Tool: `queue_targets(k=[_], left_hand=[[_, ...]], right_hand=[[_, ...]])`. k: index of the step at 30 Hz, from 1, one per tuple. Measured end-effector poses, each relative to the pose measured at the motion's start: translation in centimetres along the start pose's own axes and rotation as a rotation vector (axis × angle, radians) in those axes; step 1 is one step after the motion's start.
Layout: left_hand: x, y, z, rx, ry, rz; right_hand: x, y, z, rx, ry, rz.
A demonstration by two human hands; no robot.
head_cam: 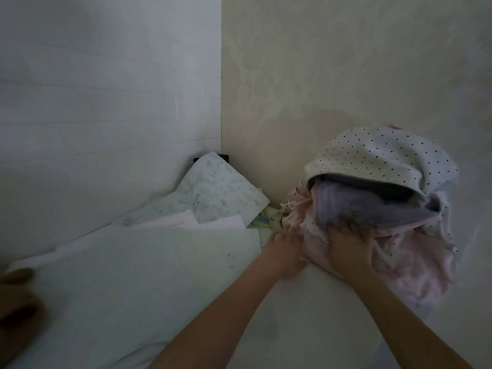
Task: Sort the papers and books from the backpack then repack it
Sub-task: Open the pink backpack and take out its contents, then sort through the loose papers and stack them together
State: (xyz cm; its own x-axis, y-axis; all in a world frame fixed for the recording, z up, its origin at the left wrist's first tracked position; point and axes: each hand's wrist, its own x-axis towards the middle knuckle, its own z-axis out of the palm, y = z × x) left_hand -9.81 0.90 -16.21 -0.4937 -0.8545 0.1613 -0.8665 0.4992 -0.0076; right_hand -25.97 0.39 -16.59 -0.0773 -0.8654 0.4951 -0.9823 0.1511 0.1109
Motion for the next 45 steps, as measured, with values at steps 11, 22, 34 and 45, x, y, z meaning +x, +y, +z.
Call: queue_targets(k=[11, 22, 34, 45], left_hand=[[-14.5, -11.5, -1.0, -0.030, -0.050, -0.568], [-20.2, -18.6, -1.0, -0.353, 0.073, -0.665], [-20.0, -17.0, -1.7, -0.351, 0.102, -0.781], [-20.9, -18.2, -0.6, -0.415, 0.246, -0.800]], right_hand=[[-7.5, -18.4, -5.5, 0.926, -0.462, -0.380], [-7.2, -28.9, -7.0, 1.499, -0.662, 0.027], [-0.1, -23.9, -5.5, 1.370, -0.307, 0.312], [0.0, -20.2, -4.2, 1.262, -0.059, 0.443]])
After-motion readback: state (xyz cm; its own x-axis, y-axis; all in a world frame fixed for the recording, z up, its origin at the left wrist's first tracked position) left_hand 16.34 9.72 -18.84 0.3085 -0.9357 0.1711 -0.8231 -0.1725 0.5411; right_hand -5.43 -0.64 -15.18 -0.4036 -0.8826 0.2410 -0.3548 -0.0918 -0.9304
